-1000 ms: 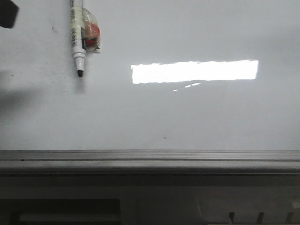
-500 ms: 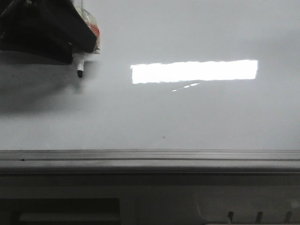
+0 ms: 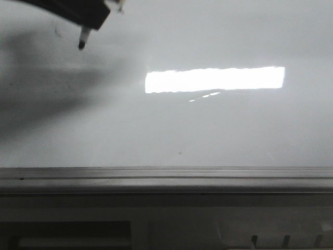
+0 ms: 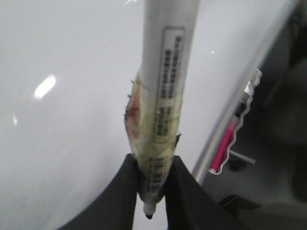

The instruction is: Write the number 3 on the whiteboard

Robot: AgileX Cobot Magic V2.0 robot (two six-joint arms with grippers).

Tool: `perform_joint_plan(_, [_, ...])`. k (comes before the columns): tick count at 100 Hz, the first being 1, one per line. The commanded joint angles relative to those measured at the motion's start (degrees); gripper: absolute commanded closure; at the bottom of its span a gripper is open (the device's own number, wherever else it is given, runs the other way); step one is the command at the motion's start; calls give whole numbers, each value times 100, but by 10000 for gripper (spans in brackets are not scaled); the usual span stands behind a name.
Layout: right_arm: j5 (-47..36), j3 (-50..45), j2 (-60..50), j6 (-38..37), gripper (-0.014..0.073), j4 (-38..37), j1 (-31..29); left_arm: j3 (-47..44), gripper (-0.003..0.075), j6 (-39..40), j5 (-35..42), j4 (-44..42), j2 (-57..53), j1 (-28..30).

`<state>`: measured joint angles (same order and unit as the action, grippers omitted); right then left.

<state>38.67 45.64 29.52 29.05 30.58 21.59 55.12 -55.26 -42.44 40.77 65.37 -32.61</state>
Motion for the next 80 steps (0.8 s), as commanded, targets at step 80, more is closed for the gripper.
perform_joint_plan(80, [-1240, 1838, 3186, 2469, 175, 592, 2624, 369, 741, -1848, -222, -129, -816, -699])
